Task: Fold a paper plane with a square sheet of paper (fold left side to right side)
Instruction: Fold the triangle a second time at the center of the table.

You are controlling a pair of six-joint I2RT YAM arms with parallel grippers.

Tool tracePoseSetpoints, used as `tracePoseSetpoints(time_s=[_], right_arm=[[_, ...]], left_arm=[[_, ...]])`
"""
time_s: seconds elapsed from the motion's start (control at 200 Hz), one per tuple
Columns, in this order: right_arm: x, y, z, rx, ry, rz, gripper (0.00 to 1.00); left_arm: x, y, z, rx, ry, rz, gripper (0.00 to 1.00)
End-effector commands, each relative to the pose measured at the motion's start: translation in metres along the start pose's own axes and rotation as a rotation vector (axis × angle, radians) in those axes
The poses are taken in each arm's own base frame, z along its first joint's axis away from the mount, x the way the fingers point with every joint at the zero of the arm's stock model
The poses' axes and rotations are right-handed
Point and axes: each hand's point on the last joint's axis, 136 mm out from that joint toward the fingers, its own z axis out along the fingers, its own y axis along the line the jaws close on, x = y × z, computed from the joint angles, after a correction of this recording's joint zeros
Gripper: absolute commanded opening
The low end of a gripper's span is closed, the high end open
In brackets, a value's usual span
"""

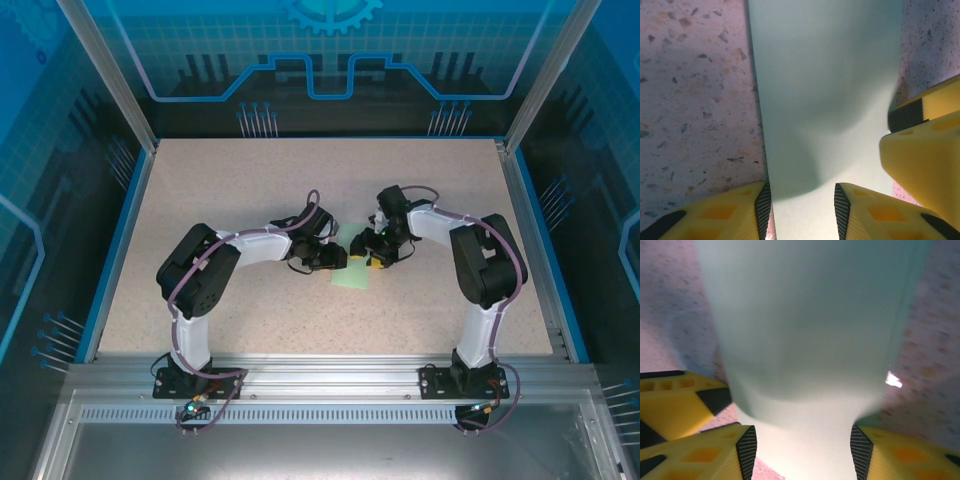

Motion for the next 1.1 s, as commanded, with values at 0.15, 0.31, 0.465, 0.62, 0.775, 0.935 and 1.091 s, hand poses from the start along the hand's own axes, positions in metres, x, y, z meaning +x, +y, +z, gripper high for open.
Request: tracePoseSetpoints(time_s=[0.15, 0.31, 0.465, 0.62, 0.775, 0.935, 1.091], right_arm=[[0.003, 0.021, 0.006, -0.071, 0.010, -0.061, 0.56], [-0.009, 0.015, -0.009, -0.020, -0.033, -0.094, 0.57], [-0.043, 0.004, -0.030, 0.043, -0.121, -0.125, 0.70], [-0.074, -0.002, -0.036, 0.082, -0.178, -0.147, 0.81], [-0.092, -0.004, -0.030, 0.127, -0.188, -0.176, 0.84], [-0.099, -0.004, -0.027, 0.133, -0.189, -0.190, 0.84], [-0.098, -0.005, -0.032, 0.129, -0.201, -0.190, 0.86]], left_arm=[[0.007, -0.006, 0.008, 0.008, 0.033, 0.006, 0.42], [0.007, -0.006, 0.008, 0.005, 0.034, 0.005, 0.42], [0.007, -0.005, 0.008, 0.003, 0.034, 0.004, 0.42], [0.007, -0.006, 0.008, 0.005, 0.034, 0.005, 0.42], [0.007, -0.008, 0.008, 0.008, 0.038, 0.005, 0.38], [0.006, -0.011, 0.004, 0.007, 0.030, 0.012, 0.37], [-0.001, -0.017, -0.025, -0.009, -0.029, 0.053, 0.38]])
